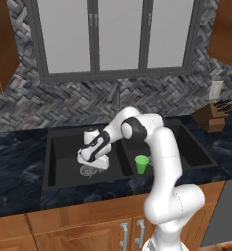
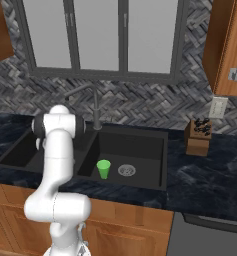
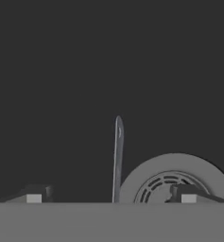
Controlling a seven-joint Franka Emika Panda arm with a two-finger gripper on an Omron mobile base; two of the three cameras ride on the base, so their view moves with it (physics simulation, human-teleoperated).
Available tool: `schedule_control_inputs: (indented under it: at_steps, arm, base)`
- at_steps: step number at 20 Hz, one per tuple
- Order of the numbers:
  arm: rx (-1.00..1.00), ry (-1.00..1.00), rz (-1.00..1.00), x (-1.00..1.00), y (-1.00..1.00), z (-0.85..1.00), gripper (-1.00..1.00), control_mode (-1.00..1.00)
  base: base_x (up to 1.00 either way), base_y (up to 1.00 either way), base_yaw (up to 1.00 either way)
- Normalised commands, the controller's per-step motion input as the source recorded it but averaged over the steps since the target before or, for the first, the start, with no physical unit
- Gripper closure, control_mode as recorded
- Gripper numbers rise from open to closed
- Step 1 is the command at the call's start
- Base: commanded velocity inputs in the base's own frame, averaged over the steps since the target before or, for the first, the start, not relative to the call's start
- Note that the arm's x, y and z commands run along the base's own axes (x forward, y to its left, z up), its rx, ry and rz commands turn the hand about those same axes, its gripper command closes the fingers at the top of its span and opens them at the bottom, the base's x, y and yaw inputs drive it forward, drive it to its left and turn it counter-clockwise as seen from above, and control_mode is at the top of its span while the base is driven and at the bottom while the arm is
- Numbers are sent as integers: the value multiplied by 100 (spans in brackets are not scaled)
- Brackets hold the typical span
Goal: Move any existing items from the left basin to the right basin for drying. Then move the measuring cup from the counter to the left basin of the sink for washing.
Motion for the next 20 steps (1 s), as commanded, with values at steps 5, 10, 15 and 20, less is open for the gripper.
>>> schedule_control_inputs:
  at_steps: [5,10,15,20]
  arm:
    - [0,-3,0,-2,3,34,-100,-100]
    - [0,-1,0,-1,5,38,-100,-100]
    - [0,0,0,-1,7,40,-100,-100]
    - [-1,0,0,0,7,41,-100,-100]
  base:
    - [0,0,0]
    - [0,0,0]
    - [0,0,0]
    - [0,0,0]
